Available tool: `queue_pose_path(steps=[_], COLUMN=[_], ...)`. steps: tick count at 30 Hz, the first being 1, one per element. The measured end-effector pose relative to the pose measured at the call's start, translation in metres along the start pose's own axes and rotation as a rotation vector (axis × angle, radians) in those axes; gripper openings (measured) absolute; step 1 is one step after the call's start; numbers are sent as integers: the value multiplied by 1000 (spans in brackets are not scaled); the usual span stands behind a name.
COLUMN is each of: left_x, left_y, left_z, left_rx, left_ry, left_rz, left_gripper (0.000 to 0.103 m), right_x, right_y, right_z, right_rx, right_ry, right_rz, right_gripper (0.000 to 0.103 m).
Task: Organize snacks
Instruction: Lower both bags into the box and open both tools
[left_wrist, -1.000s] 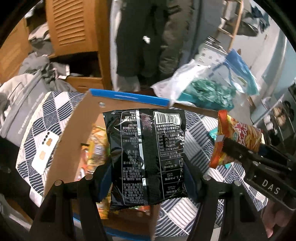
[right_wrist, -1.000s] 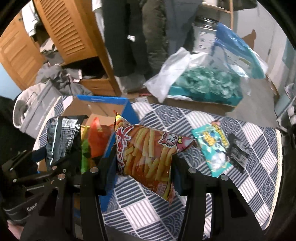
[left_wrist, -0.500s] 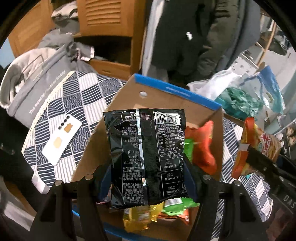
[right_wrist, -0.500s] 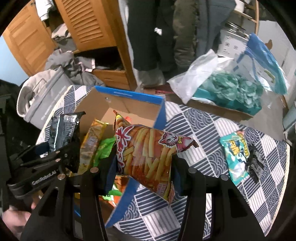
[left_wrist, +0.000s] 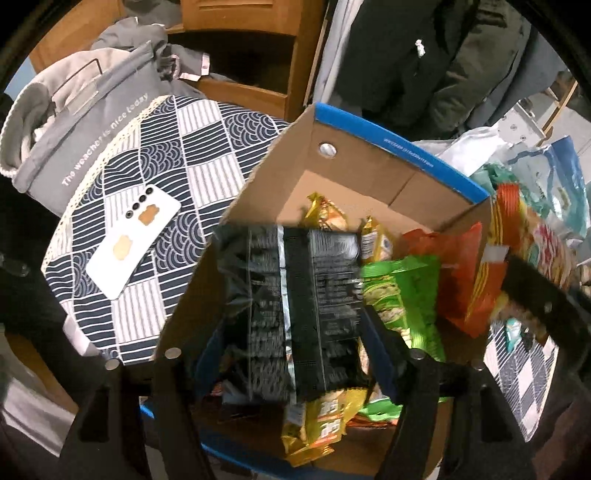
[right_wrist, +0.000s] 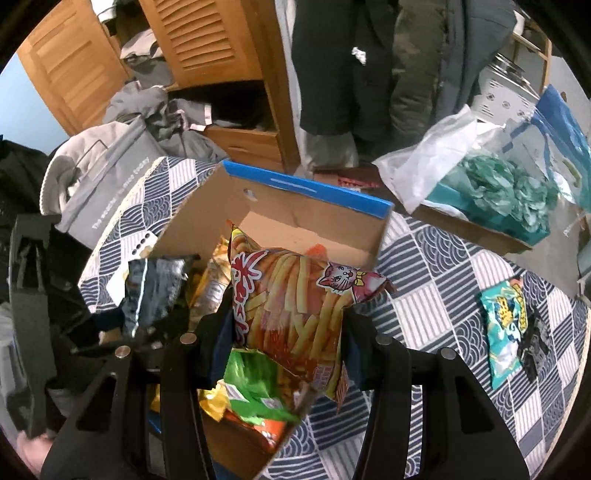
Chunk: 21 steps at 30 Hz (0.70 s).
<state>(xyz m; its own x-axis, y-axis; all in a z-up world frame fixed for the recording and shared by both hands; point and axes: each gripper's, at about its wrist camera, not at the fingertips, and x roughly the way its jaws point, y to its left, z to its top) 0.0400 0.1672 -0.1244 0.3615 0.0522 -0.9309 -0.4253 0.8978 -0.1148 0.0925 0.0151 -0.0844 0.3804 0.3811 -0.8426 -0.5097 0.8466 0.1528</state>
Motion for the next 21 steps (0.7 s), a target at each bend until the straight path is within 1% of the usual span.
queue_pose_path(steps=[2,4,7,13,16,17,21], left_x=[-5,-8,-13,-23,-25,-26,-27], left_y=[2,4,10,18,18,17,12], left_z=[-1,-1,-1,-2,-1,-1,1], left_rx=[2,6,3,-13,-10,-9,-3], left_ry=[-13,-24,-29,-49,-53,-53,-53], left_rz=[5,4,8,-6,-9,-8,-16], left_gripper=[78,81,81,81,81,81,81], right_x=[3,6,11,17,16,15,8], right_y=[5,9,14,21,20,20,18], right_z=[3,7,13,21,23,23,24], right_rx=[-9,-16,-21,-22,-7,-1,3], right_ry=[-2,3,9,3,-4,-10,-26], right_rz=[1,14,40,45,59,60,49], right_gripper=[50,50,51,53,68,76,77])
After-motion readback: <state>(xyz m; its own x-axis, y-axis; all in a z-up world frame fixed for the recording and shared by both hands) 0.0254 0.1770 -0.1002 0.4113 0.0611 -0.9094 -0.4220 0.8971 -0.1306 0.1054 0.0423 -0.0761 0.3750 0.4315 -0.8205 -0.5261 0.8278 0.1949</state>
